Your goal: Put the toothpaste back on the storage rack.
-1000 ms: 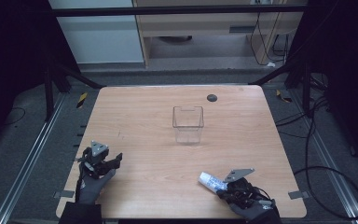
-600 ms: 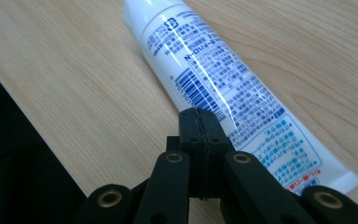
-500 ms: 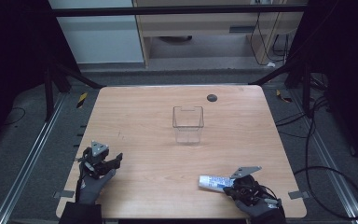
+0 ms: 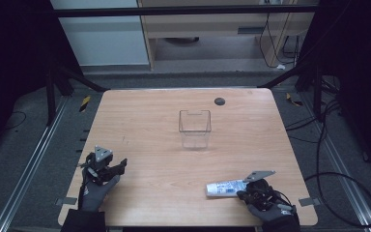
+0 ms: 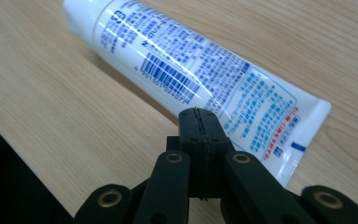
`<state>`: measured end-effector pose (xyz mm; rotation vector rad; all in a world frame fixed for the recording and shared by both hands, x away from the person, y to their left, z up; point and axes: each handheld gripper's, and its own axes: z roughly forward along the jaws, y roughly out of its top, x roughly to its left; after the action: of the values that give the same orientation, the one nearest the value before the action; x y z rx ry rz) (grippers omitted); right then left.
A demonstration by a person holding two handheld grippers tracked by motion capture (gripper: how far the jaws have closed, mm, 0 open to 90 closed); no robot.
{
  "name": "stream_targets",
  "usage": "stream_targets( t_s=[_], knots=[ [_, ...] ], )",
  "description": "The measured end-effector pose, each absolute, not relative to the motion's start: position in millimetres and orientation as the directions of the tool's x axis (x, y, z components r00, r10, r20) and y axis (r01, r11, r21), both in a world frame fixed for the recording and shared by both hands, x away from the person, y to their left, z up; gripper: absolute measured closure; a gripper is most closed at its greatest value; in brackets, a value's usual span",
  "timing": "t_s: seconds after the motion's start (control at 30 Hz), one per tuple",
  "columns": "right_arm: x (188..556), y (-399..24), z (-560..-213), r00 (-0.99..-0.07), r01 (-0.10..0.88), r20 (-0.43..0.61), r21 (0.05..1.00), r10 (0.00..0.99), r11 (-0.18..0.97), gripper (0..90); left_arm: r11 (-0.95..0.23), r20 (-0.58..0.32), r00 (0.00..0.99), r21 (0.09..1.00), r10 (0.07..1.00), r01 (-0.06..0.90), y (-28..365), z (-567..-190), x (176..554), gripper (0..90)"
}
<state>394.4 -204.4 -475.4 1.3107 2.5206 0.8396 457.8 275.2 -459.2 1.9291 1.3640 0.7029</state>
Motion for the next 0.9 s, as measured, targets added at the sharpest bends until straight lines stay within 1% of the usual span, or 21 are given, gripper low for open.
stream_targets(
  t_s=[0.33, 0.7, 0.9],
  knots=[
    [404.5, -212.7, -478.3, -0.525, 0.718, 0.086, 0.579, 0.847, 0.387, 90.0, -0.235, 0.05, 0.31, 0.771, 0.949, 0.593, 274.8, -459.5, 458.2, 39.9],
    [421.9, -207.2, -480.1, -0.507, 0.714, 0.081, 0.597, 0.858, 0.365, 90.0, -0.237, 0.052, 0.312, 0.77, 0.949, 0.593, 274.5, -459.6, 458.6, 39.9],
    [431.0, -203.9, -482.0, -0.499, 0.714, 0.096, 0.609, 0.861, 0.346, 90.0, -0.238, 0.053, 0.312, 0.769, 0.949, 0.593, 274.4, -459.7, 458.7, 39.8]
  ],
)
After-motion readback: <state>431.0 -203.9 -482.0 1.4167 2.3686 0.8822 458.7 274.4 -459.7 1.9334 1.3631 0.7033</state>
